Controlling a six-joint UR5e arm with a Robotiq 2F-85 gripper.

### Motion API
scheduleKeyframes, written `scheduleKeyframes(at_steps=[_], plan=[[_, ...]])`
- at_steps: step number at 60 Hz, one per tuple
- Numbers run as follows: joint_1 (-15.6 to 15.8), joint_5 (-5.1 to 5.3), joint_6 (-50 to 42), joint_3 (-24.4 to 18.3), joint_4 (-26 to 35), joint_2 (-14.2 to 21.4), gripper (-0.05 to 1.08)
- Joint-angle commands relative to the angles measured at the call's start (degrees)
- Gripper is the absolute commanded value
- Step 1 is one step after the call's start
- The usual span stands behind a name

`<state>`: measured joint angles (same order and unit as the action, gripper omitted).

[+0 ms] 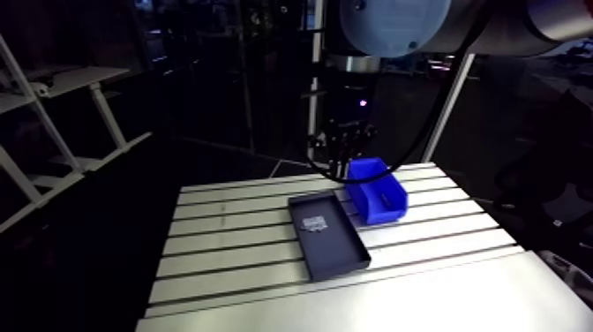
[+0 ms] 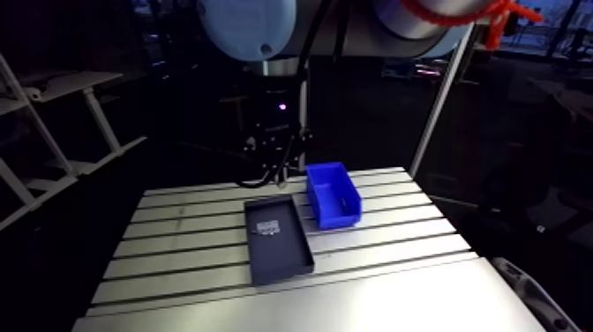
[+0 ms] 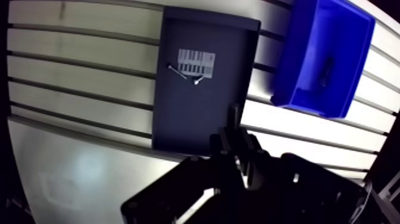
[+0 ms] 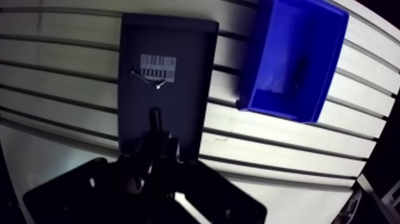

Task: Pick up the M10 bolt from the tray and put it into the blue bin.

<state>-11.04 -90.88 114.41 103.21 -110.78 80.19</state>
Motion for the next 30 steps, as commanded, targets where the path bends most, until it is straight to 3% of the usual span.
scheduleKeyframes(at_steps=[1, 15, 30], plan=[[-1.98, 0.05, 3.50, -1.71, 1.37, -0.07, 1.07], [-4.48, 0.05, 5.71, -4.52, 1.83, -1.47, 1.07], [-4.24, 0.13, 12.47, -6.33, 2.99, -1.49, 1.07]])
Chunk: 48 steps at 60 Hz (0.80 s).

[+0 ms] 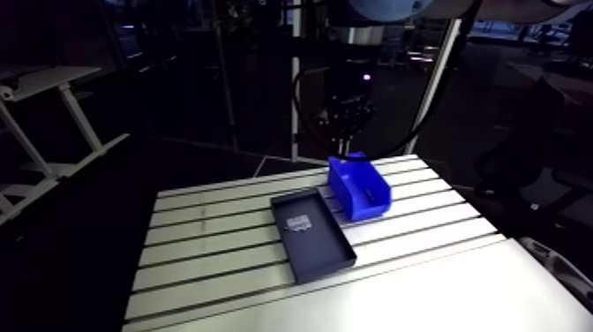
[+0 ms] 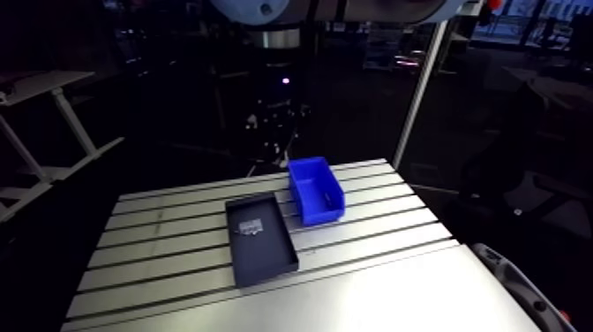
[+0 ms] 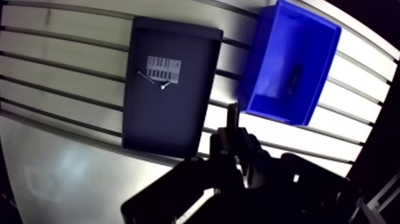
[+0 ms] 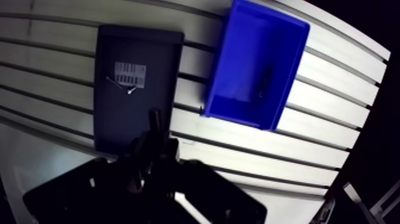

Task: Pick up the M10 bolt from the tray and put it into the blue bin.

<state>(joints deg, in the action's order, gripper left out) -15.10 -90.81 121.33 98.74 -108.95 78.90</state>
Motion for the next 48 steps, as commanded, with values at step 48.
scheduleKeyframes(at_steps=[48], plan=[[-6.38, -0.38, 53.73, -6.86, 5.21, -4.30, 1.06]])
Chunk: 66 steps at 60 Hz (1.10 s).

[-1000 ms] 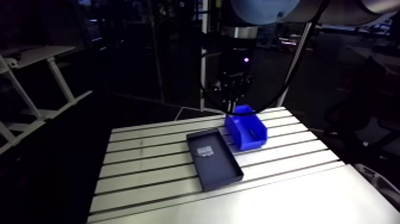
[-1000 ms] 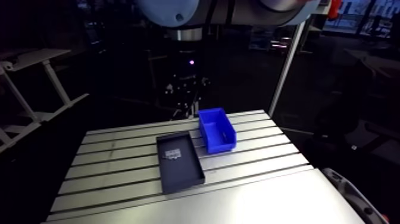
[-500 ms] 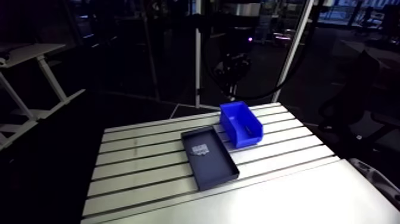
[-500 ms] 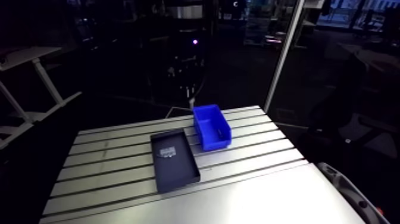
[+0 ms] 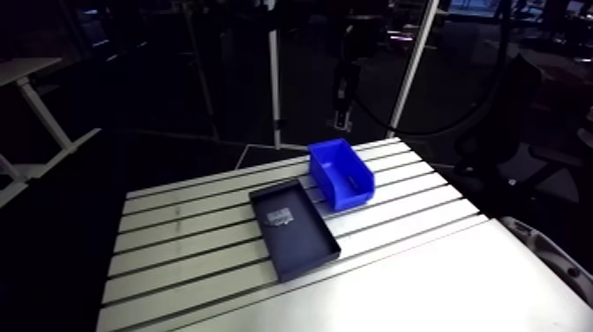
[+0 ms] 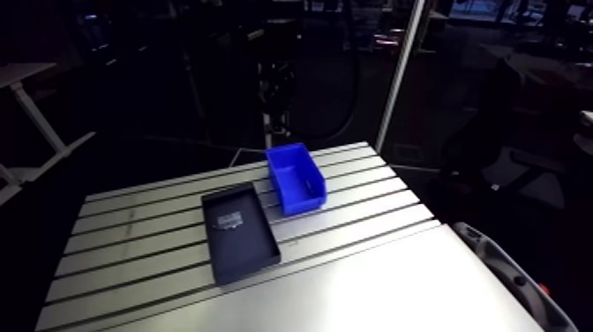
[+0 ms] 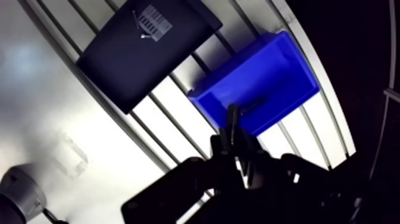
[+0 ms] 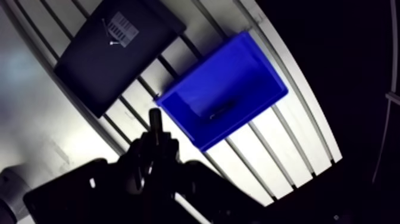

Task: Pick up the M10 bolt from the tray and put it into the blue bin.

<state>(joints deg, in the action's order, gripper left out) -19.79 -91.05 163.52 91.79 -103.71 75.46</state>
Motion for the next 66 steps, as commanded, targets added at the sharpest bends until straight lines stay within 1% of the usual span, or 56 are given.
scheduleKeyframes(at_steps=[1, 2, 4, 8, 11, 13, 18, 22, 28, 36, 49, 55, 66], plan=[[-2.03, -0.14, 13.03, 0.10, -0.05, -1.11, 1.06], [-2.03, -0.14, 13.03, 0.10, -0.05, -1.11, 1.06], [-3.26, -0.21, 17.75, 0.10, -0.12, -1.81, 1.06], [-3.80, -0.31, 20.94, 0.02, -0.31, -2.50, 1.06], [-3.92, -0.46, 22.44, -0.21, -0.39, -2.85, 1.06], [-4.19, -0.49, 24.94, -0.73, -0.40, -3.87, 1.06], [-4.29, -0.49, 27.94, -1.18, -0.47, -4.86, 1.06], [-4.29, -0.66, 31.75, -1.55, -0.88, -6.33, 1.06], [-4.29, -0.67, 33.67, -2.57, -2.02, -7.83, 1.06], [-4.22, -0.67, 36.16, -4.15, -2.07, -9.36, 1.06], [-3.61, -0.41, 36.68, -6.11, -4.55, -11.90, 1.05], [-3.34, -0.40, 36.77, -6.07, -5.13, -12.47, 1.05], [-2.89, -0.15, 36.77, -5.55, -5.90, -12.49, 1.04]])
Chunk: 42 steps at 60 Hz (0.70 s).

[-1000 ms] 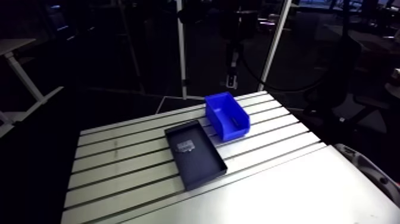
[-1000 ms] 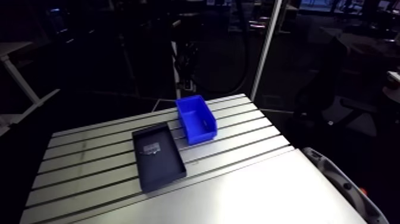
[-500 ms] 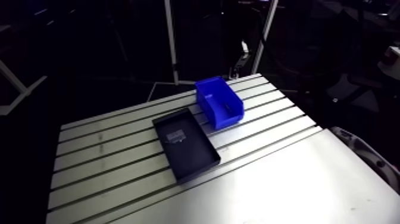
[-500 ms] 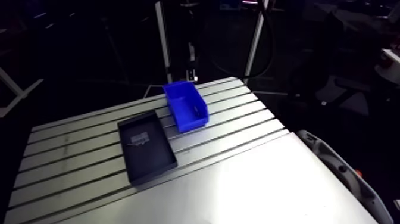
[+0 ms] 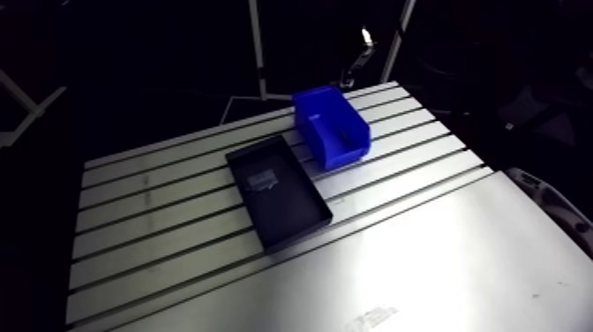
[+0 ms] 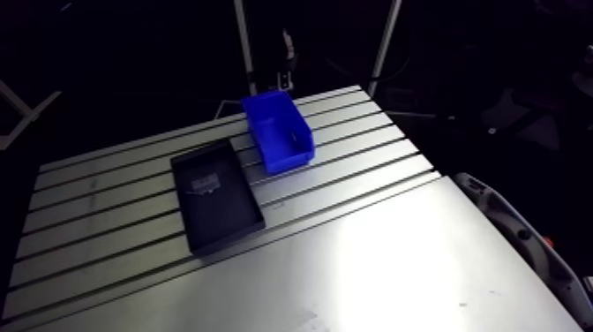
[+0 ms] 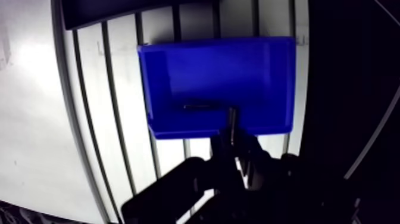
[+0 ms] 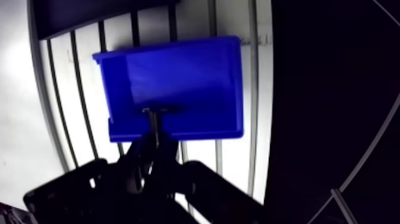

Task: Pick up the M10 bolt from the tray and put it into the blue bin.

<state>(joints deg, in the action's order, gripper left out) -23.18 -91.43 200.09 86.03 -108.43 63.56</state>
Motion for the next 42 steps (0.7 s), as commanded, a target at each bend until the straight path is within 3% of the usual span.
scheduleKeyframes(at_steps=[1, 42], plan=[[0.50, 0.23, 0.19, 0.21, -1.18, -0.60, 1.04], [1.59, 0.17, 0.19, 2.50, -2.44, -1.82, 1.03]])
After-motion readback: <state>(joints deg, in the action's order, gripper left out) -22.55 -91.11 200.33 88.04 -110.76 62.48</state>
